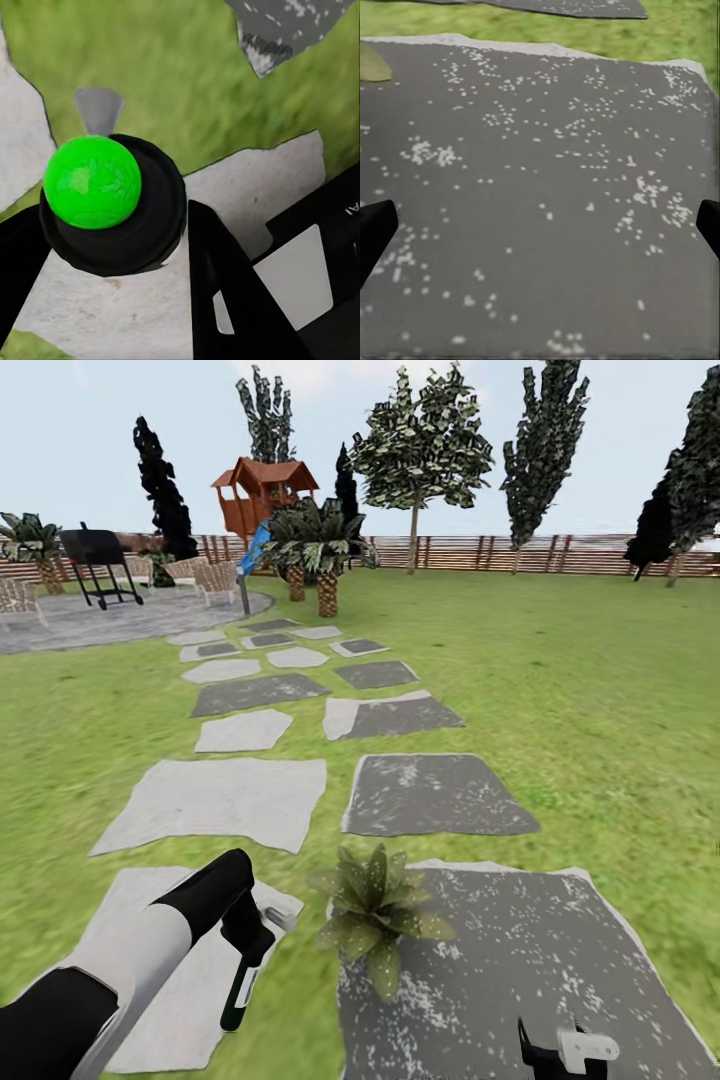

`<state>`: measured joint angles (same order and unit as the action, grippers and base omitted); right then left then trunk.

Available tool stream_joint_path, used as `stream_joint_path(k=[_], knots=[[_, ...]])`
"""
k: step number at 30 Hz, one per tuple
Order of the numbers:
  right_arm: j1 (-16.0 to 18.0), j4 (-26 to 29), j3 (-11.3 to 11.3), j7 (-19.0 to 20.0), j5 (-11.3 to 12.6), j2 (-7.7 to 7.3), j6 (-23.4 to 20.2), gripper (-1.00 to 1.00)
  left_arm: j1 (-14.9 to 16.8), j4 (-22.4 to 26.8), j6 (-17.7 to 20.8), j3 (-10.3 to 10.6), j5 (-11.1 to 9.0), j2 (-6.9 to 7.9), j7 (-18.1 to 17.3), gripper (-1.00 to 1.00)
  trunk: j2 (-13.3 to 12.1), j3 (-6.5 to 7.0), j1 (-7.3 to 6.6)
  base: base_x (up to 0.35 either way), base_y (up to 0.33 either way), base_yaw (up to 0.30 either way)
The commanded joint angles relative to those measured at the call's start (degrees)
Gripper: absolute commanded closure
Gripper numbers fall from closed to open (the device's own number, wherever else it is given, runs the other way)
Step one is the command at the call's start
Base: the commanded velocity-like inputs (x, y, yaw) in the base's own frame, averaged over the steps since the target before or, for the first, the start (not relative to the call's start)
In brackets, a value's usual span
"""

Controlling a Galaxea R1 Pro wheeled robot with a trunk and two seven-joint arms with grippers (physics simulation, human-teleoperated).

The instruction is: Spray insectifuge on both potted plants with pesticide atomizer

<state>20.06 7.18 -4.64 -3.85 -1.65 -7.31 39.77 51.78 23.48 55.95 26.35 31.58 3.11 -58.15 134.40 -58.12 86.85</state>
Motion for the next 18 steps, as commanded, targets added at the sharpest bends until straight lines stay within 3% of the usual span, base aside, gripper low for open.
stream_joint_path(k=[1, 6, 13, 18], knots=[[0.0, -0.1, -0.4, 0.1, -0.2, 0.02, 0.2, -1.0, 0.0, 0.2, 0.2, 0.1, 0.5, 0.05, -0.5, 1.0, 0.0, -0.05, -0.01, 0.0, 0.304, -0.292], [0.0, -0.1, -0.4, 0.1, -0.2, 0.02, 0.2, -1.0, 0.0, 0.2, 0.2, 0.1, 0.5, 0.05, -0.5, 1.0, 0.0, -0.05, -0.01, 0.0, 0.285, -0.203], [0.1, -0.1, -0.4, 0.1, -0.2, 0.02, 0.2, -1.0, 1.1, 0.2, 0.3, 0.0, 0.5, 0.05, -0.5, 1.0, 0.0, -0.05, -0.01, 0.013, 0.045, -0.01], [0.0, -0.1, -0.4, 0.1, -0.2, 0.02, 0.2, -1.0, 2.0, 0.2, 0.2, -0.2, 0.3, -0.03, -0.6, 1.0, 0.0, -0.05, -0.01, 0.197, 0.185, 0.0]])
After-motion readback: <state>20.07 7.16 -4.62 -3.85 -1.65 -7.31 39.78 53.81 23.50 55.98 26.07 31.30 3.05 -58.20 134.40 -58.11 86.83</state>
